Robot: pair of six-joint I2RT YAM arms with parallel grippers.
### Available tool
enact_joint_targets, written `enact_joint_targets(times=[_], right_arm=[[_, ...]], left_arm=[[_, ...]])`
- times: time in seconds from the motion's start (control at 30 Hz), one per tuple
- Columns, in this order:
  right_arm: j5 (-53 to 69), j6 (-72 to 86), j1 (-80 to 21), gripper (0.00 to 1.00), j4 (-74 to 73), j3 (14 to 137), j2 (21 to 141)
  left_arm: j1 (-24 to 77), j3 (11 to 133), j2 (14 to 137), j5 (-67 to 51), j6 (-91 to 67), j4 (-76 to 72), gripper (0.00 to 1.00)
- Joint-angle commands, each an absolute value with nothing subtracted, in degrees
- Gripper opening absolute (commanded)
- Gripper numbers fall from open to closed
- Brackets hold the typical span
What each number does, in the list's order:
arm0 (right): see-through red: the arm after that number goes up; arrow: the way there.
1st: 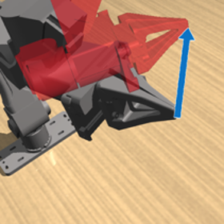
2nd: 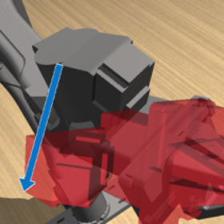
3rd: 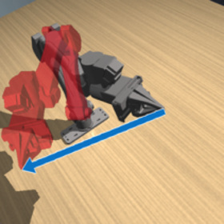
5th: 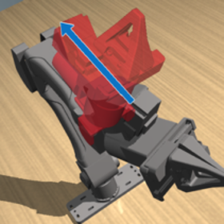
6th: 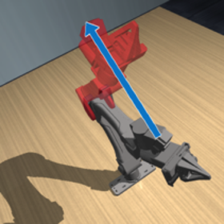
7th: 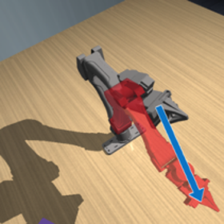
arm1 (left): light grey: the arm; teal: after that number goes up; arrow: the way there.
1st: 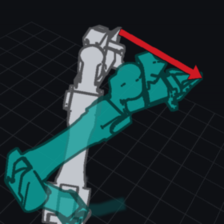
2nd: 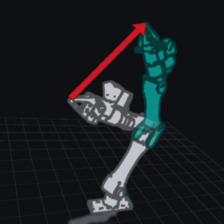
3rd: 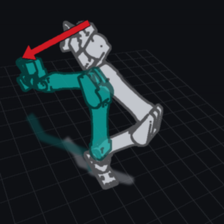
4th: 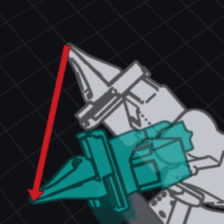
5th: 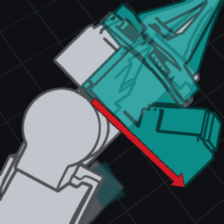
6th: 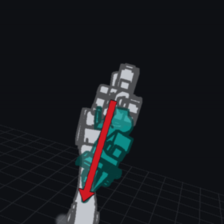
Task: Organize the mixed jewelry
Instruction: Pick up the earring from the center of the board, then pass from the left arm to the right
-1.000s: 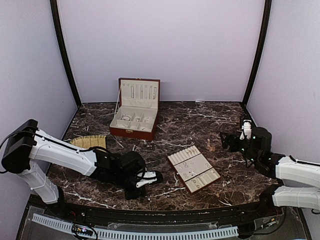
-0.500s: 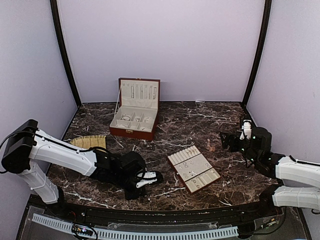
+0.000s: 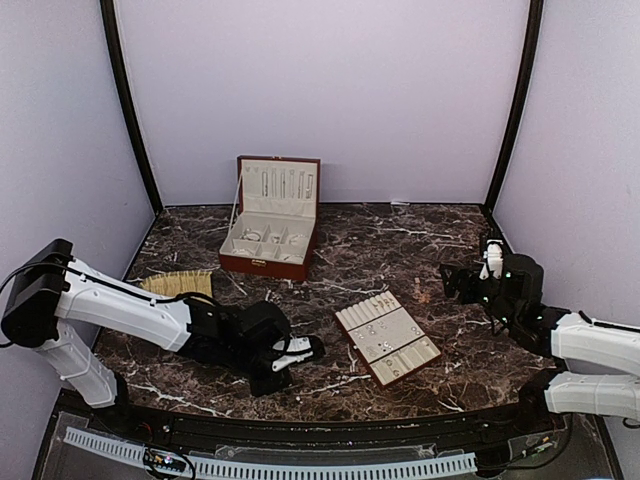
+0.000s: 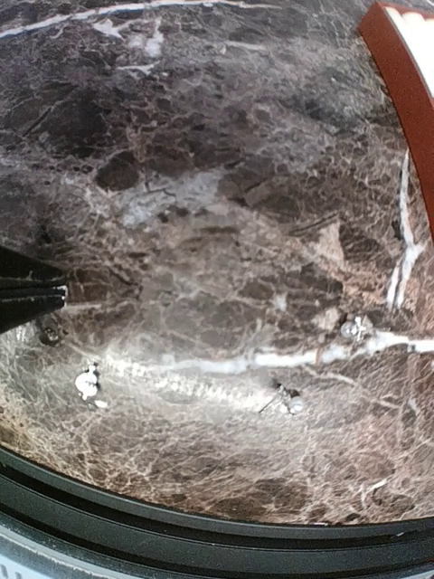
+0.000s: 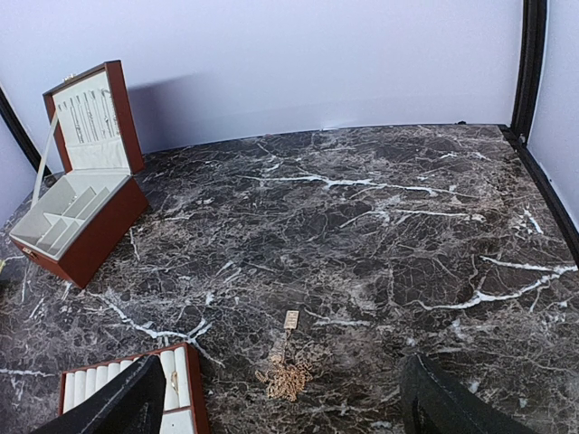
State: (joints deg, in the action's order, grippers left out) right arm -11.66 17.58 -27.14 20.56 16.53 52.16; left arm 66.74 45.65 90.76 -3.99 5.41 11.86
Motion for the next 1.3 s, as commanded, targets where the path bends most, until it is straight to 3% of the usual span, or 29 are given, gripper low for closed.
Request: enact_joint_targets(times=[0.0, 0.3, 0.63, 1.0, 1.27], right_arm=[[-12.46, 16.89, -27.47, 0.91, 22.24, 16.08, 51.29], [-9.41, 19.13, -27.44, 0.91, 19.64, 17.78, 49.34], [10.65, 30.11, -30.24, 0.94, 21.65, 23.55, 50.76], [12.42, 41.35, -45.39, 0.93, 33.89, 28.78, 62.3], [16.26, 42.53, -49.0, 0.9, 40.71, 32.43, 68.24]], left_arm=[[65.39, 45.94, 86.15, -0.7, -1.14, 10.76, 0.0], [61.54, 48.0, 80.95, 7.1, -15.27, 0.59, 0.0], [59.26, 48.85, 82.92, 7.09, -25.97, -22.41, 0.0], [58.01, 48.3, 83.34, -1.28, -29.88, -35.36, 0.0], [57.92, 46.06, 83.26, -7.98, -31.91, -43.47, 0.0]])
